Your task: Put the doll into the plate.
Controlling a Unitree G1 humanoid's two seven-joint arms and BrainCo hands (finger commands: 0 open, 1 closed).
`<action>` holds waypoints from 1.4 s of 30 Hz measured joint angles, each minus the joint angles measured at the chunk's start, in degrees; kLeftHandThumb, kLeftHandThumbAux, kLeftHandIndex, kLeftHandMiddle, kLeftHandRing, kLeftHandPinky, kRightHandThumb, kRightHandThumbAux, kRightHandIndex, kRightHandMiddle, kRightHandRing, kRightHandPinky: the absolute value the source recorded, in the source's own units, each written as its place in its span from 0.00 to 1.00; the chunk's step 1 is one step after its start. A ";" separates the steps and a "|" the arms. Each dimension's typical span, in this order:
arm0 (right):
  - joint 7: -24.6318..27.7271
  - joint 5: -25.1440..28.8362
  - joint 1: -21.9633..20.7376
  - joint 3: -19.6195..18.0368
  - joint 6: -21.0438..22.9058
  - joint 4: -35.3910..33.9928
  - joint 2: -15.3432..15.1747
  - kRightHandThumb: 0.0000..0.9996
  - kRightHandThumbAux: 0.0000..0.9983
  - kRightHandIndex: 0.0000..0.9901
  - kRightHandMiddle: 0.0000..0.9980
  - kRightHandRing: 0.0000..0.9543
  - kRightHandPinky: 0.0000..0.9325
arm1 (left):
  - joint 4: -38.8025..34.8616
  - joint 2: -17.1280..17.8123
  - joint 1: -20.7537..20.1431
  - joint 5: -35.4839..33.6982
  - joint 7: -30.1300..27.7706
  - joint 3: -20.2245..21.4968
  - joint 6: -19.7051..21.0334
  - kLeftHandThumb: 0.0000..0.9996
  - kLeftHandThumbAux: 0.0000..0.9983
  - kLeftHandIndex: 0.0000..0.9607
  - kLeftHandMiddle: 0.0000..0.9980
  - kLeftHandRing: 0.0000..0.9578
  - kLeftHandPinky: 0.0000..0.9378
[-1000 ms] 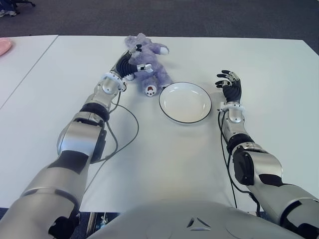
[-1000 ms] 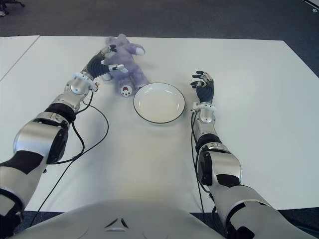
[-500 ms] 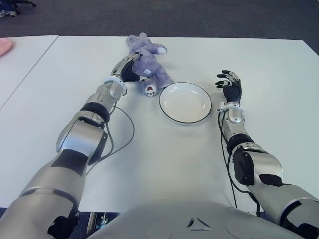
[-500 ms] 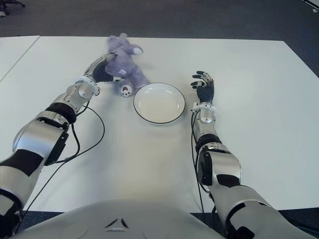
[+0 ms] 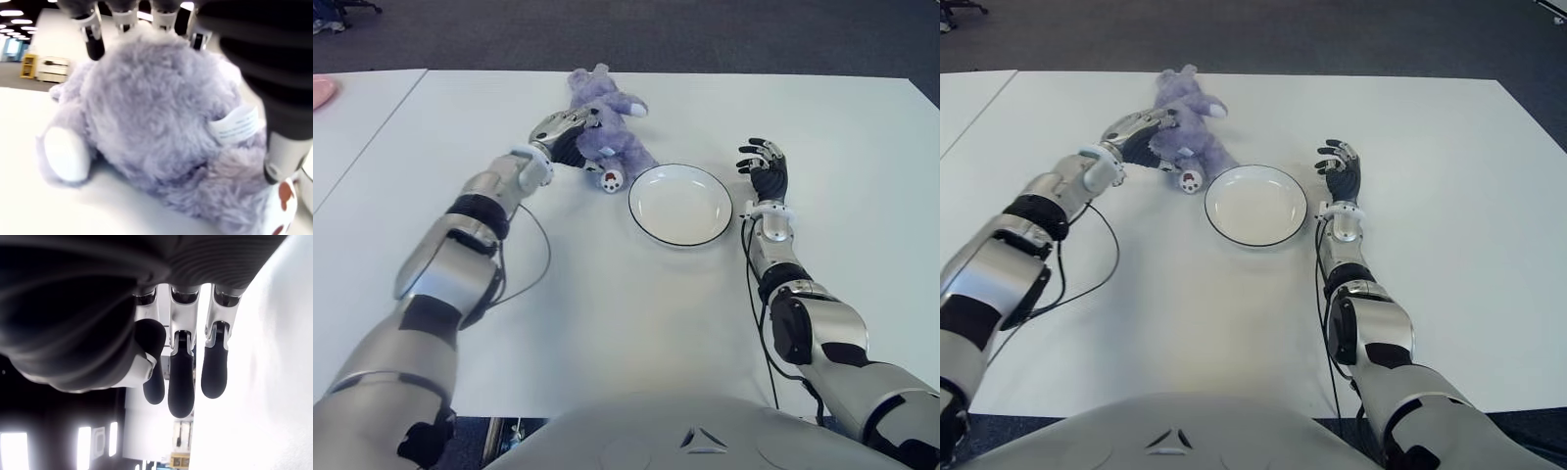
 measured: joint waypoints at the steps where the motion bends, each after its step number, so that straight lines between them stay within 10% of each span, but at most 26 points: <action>1: 0.00 0.00 -0.02 -0.01 -0.01 -0.04 0.01 0.96 0.83 0.29 0.38 0.54 0.52 | -2.74 1.46 0.82 -0.03 -1.43 -0.16 -0.09 0.00 0.59 0.23 0.00 0.00 0.00; 23: 0.05 0.14 0.24 -0.37 -0.02 -0.16 0.02 1.00 0.66 0.28 0.38 0.49 0.55 | -51.42 22.03 23.16 2.56 -22.74 6.78 12.87 0.00 0.56 0.08 0.01 0.00 0.00; 42: 0.45 0.13 0.12 -0.57 -0.02 -0.12 0.12 1.00 0.66 0.29 0.38 0.49 0.53 | -40.31 17.61 20.03 18.83 -0.43 3.65 13.68 0.00 0.64 0.11 0.08 0.08 0.08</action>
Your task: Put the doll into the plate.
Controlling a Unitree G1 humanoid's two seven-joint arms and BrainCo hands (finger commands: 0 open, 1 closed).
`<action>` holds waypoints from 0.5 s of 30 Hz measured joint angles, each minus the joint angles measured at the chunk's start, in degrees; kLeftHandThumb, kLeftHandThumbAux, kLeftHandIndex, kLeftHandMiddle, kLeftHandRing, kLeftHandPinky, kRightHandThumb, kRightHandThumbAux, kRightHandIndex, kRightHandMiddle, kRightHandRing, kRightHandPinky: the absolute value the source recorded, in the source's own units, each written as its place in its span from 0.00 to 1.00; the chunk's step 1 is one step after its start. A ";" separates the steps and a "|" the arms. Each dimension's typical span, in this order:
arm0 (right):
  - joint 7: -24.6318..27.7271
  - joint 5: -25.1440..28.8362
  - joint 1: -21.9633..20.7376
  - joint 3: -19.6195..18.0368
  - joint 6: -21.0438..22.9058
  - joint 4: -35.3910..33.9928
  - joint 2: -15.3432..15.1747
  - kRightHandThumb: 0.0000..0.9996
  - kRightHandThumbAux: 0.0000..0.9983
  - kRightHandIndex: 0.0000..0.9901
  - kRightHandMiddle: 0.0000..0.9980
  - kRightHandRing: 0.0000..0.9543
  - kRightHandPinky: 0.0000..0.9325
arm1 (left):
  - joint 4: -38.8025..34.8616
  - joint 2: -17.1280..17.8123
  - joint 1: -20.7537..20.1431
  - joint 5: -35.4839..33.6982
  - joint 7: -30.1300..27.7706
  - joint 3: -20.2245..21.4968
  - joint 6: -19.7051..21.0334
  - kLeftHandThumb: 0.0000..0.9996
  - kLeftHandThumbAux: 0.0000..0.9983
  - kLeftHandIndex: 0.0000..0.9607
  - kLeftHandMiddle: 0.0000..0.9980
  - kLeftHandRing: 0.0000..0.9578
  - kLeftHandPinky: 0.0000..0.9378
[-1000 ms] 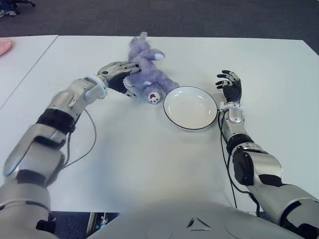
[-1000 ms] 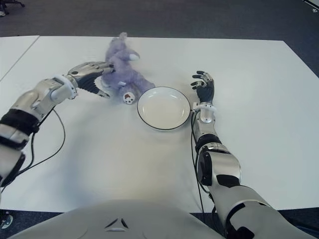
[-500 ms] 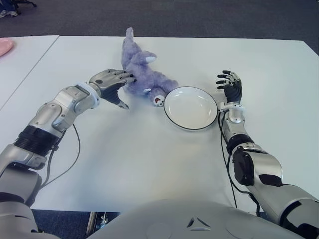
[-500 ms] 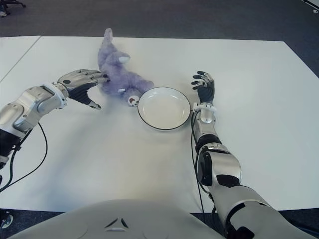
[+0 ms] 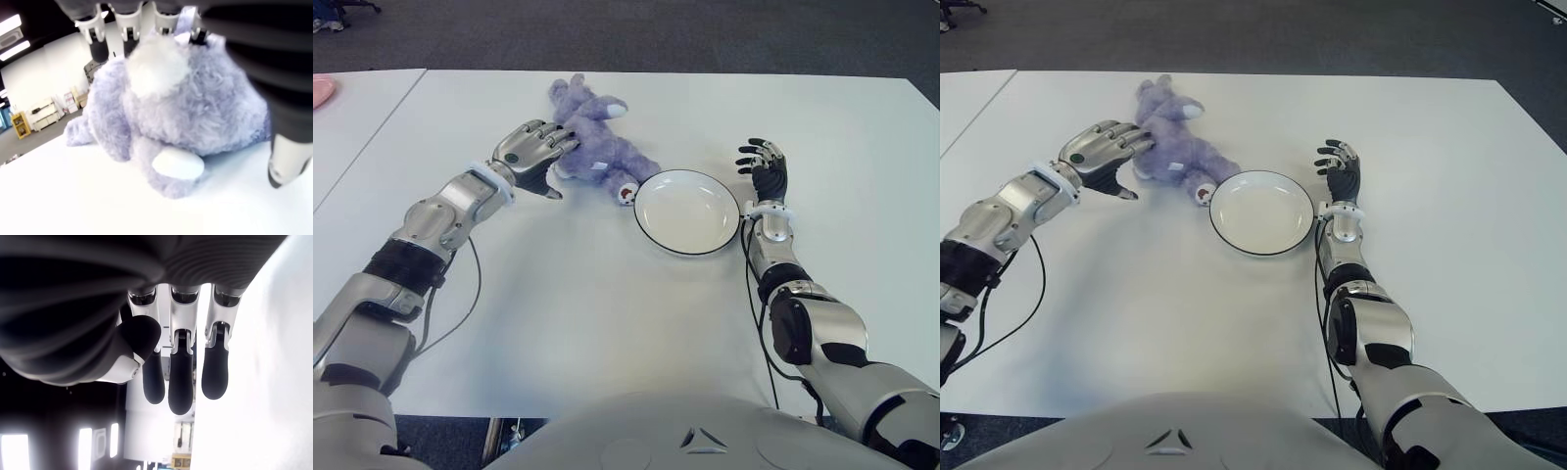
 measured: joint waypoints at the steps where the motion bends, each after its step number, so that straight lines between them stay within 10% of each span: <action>1: 0.00 0.00 0.01 0.00 0.00 0.00 0.00 1.00 0.66 0.29 0.38 0.49 0.53 | -0.10 -0.03 0.17 0.34 0.36 0.00 0.19 0.00 0.64 0.11 0.08 0.08 0.08; 15: -0.14 -0.12 0.04 0.10 0.00 0.00 0.00 1.00 0.66 0.30 0.38 0.49 0.50 | -3.49 0.03 2.57 3.66 1.74 0.20 2.90 0.00 0.62 0.09 0.08 0.08 0.06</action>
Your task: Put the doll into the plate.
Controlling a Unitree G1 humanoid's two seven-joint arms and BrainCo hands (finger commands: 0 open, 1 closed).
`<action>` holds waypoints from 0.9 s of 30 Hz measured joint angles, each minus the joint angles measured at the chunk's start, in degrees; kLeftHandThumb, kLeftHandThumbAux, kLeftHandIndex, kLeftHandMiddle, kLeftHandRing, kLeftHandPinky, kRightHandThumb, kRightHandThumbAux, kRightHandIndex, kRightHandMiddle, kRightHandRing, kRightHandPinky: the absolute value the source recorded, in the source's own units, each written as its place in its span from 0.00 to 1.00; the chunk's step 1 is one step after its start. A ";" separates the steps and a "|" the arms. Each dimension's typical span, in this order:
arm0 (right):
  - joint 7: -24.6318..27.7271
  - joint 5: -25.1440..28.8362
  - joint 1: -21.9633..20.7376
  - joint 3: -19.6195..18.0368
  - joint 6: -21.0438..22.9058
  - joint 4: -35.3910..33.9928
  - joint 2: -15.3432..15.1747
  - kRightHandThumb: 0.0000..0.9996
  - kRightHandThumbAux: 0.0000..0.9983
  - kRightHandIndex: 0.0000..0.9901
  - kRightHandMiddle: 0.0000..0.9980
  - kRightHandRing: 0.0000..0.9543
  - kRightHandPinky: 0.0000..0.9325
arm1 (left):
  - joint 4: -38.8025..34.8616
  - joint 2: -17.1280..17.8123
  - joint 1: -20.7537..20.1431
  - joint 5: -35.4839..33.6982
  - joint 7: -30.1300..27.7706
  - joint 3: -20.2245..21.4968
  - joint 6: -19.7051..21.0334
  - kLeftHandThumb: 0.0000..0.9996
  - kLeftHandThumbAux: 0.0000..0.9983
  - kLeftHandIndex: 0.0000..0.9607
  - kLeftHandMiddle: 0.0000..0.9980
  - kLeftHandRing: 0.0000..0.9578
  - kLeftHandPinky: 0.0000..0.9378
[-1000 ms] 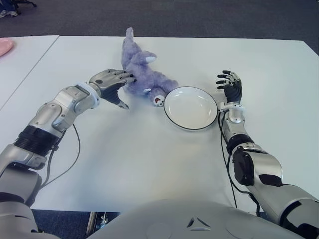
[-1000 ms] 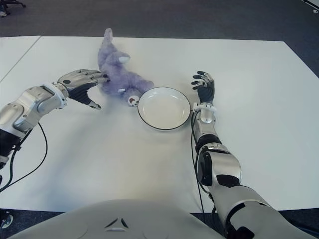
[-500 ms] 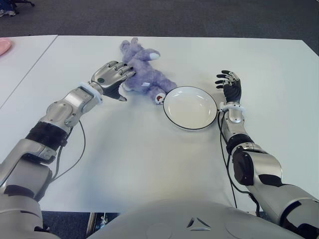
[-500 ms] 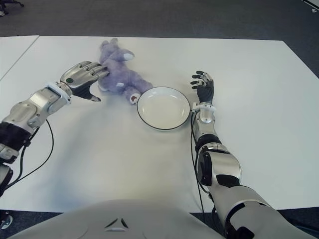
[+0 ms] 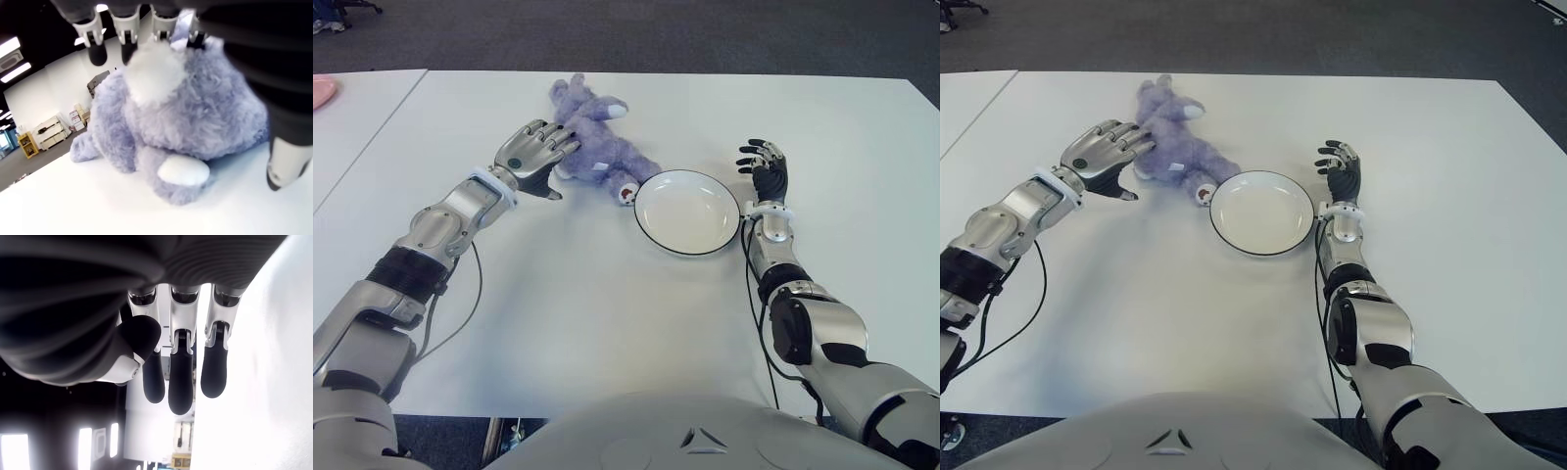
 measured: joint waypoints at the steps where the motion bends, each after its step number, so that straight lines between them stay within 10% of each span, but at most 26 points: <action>1: -0.07 0.00 0.00 0.02 0.00 0.00 0.00 1.00 0.66 0.30 0.38 0.49 0.50 | -0.61 0.16 0.37 -0.02 -0.01 0.14 0.13 0.00 0.62 0.09 0.08 0.08 0.06; 11: -0.15 -0.01 -0.04 0.24 0.00 -0.01 0.00 1.00 0.66 0.29 0.38 0.49 0.50 | -13.78 5.09 7.45 -1.36 -5.65 5.17 0.97 0.00 0.61 0.08 0.07 0.08 0.07; 27: -0.27 0.01 0.13 0.27 0.00 -0.01 -0.01 1.00 0.66 0.29 0.38 0.49 0.54 | -40.82 14.01 31.77 -13.22 -28.63 26.63 5.88 0.00 0.62 0.05 0.05 0.05 0.06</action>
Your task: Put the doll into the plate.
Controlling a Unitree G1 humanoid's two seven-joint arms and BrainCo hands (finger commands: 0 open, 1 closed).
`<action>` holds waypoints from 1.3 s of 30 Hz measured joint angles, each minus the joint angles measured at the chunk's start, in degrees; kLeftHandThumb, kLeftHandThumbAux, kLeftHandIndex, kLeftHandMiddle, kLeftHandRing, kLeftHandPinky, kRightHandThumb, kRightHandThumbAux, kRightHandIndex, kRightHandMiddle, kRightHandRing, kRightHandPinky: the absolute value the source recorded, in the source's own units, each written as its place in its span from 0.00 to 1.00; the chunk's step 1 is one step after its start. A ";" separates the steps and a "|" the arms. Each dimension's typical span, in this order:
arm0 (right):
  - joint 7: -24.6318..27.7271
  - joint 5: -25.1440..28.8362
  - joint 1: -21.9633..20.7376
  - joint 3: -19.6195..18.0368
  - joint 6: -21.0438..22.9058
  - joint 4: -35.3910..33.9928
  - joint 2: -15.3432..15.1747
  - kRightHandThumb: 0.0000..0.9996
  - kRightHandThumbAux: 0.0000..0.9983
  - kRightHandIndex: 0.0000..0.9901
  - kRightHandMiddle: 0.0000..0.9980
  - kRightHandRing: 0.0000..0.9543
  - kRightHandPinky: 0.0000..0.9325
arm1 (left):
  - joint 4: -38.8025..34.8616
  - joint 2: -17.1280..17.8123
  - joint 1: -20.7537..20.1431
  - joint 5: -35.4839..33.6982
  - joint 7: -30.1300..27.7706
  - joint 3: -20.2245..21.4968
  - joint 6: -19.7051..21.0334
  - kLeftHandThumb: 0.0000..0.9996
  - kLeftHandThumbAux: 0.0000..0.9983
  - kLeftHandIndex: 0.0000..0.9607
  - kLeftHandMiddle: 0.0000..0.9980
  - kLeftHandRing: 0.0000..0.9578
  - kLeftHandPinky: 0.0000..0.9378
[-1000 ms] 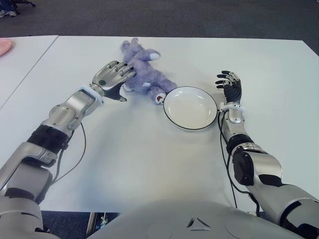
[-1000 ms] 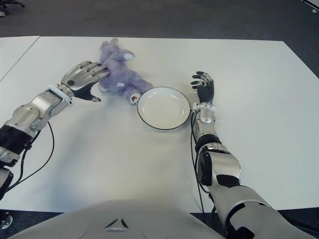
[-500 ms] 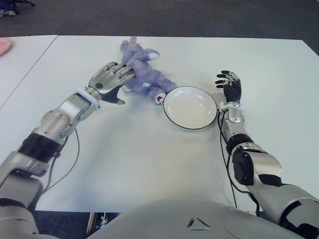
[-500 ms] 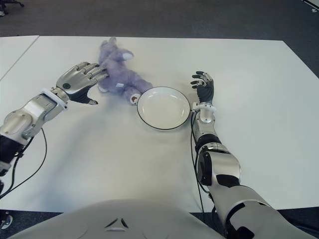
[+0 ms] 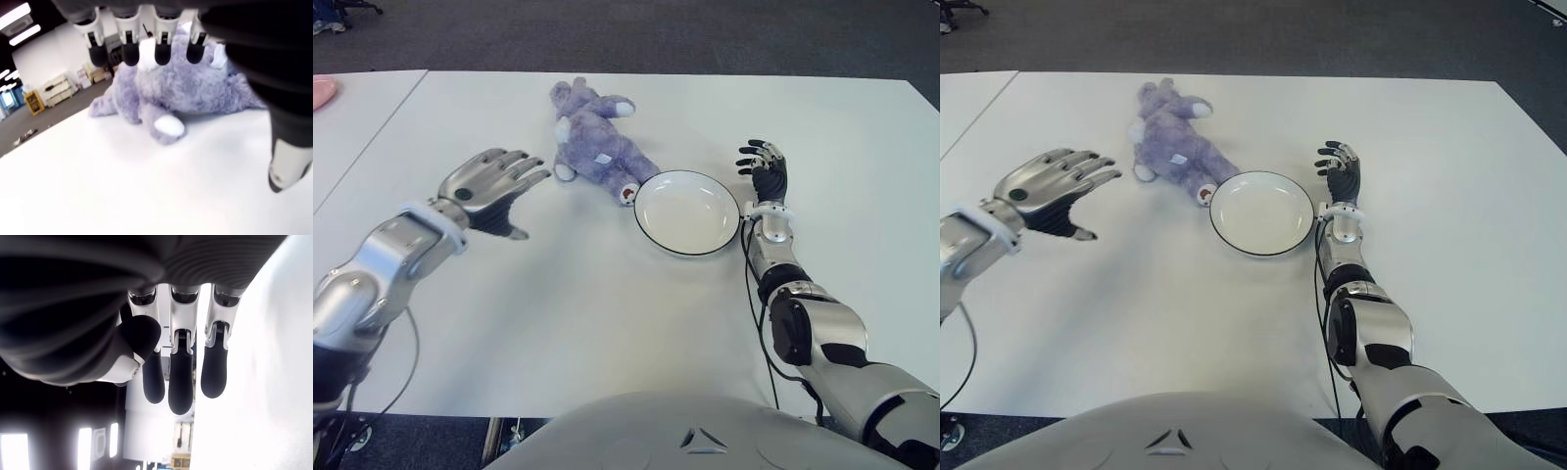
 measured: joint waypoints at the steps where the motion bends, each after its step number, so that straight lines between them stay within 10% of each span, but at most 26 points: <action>1: -0.02 0.00 0.00 0.00 0.00 0.00 0.00 1.00 0.66 0.29 0.38 0.49 0.54 | -1.14 0.27 1.28 -0.91 -1.34 1.50 0.03 0.00 0.62 0.04 0.05 0.05 0.06; 22: -0.27 -0.02 0.03 0.18 0.05 0.01 0.00 1.00 0.66 0.29 0.38 0.49 0.47 | -9.10 7.05 6.41 -27.78 -24.19 24.13 -5.00 0.02 0.52 0.05 0.04 0.07 0.13; 31: -0.63 -0.04 0.03 0.28 0.08 0.05 0.00 1.00 0.66 0.29 0.37 0.49 0.48 | -4.82 5.49 3.64 -25.34 -19.96 24.11 -8.27 0.08 0.51 0.10 0.04 0.07 0.10; 39: -0.64 -0.06 -0.04 0.29 0.08 0.15 -0.17 1.00 0.66 0.30 0.37 0.49 0.47 | 8.19 -3.25 -11.92 -13.78 -1.70 14.62 -9.13 0.08 0.47 0.16 0.02 0.05 0.19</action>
